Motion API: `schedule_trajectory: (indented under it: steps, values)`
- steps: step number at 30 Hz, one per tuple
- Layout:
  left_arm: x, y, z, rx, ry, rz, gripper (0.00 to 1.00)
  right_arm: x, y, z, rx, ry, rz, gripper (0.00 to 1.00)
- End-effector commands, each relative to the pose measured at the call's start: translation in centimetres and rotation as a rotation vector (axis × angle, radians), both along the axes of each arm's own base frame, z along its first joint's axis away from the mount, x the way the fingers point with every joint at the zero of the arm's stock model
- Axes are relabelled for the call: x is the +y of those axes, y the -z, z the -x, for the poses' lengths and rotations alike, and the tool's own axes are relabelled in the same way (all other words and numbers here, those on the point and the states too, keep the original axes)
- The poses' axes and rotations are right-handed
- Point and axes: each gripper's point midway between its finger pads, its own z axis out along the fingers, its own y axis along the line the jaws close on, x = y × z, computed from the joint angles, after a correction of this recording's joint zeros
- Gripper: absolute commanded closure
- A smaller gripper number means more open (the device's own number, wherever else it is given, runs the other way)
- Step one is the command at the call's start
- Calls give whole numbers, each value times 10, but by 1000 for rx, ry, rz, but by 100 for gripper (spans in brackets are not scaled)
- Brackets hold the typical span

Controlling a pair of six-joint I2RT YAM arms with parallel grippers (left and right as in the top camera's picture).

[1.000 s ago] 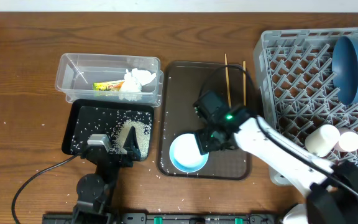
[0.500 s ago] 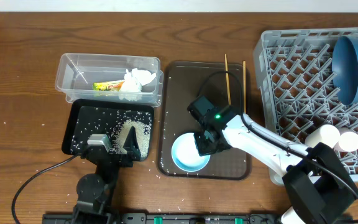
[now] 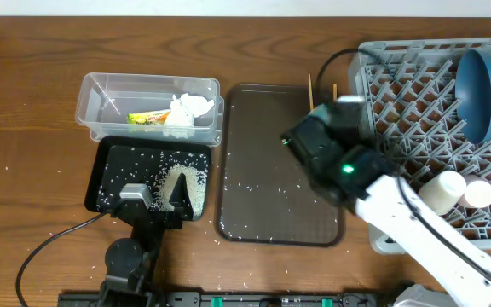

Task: Sort waste into correct bins and load items into the dishwasher rack
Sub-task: 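Carry the bowl into the dish rack and release it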

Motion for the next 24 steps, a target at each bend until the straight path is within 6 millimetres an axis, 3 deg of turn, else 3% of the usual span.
schedule_trajectory:
  steps: [1,8,14,18,24]
  values:
    - [3,18,0,44,-16,-12,6,-54,-62,-1,-183,202,313,99]
    - [3,18,0,44,-16,-12,7,-125,-68,-23,-91,407,459,99]
    - [3,18,0,44,-16,-12,6,-170,-53,-41,14,516,528,99]
    - [3,18,0,44,-16,-12,6,-183,-34,-49,65,541,550,99]
    - [3,18,0,44,-16,-12,6,-180,-1,-65,144,517,592,99]
